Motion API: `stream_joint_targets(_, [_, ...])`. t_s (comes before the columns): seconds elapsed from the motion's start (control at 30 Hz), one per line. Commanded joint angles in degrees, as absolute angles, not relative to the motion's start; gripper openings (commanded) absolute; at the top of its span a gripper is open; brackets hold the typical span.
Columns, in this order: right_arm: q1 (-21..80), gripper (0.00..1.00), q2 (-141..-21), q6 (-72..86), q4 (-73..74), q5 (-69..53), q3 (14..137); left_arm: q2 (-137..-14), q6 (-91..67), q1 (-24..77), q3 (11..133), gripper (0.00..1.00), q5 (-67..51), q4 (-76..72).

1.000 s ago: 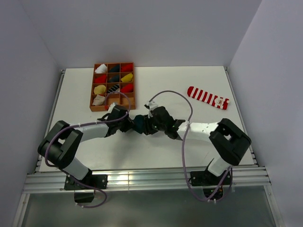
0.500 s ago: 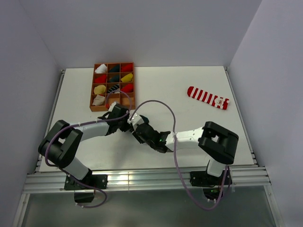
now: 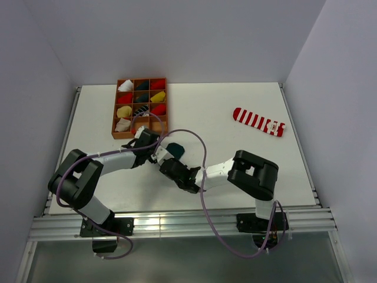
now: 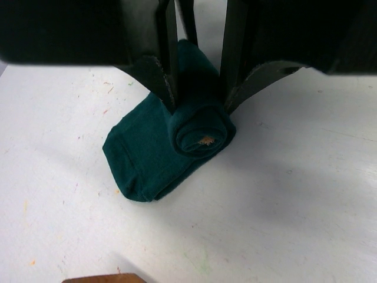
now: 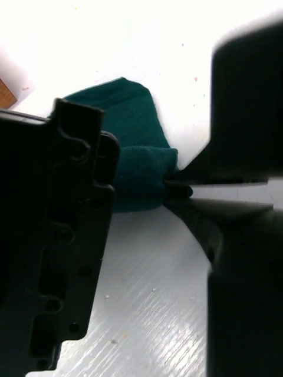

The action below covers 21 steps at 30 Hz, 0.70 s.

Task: Roll the socks
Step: Roll the sock at the center of the board.

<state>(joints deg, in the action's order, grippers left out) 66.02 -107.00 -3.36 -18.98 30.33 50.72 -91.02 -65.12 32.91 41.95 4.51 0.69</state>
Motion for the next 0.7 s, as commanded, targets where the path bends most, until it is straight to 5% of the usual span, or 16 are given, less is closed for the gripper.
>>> stream_joint_targets(0.0, [65.8, 0.10, -109.7, -1.8, -20.0, 29.0, 52.1, -92.6, -62.5, 33.6, 40.8, 0.31, 3.2, 8.3])
stream_joint_targets(0.07, [65.7, 0.00, -108.8, -0.4, -18.5, 27.6, 51.7, -92.0, -62.4, 33.6, 40.7, 0.33, 3.2, 8.3])
stream_joint_targets(0.37, [57.8, 0.00, -103.0, 9.0, -9.1, 3.2, 50.9, -84.2, -63.8, 33.6, 39.8, 0.68, 5.8, 8.2])
stream_joint_targets(0.67, [49.1, 0.00, -104.8, 14.4, -1.9, -20.2, 55.5, -74.3, -67.1, 32.2, 34.7, 0.71, 7.9, 7.2])
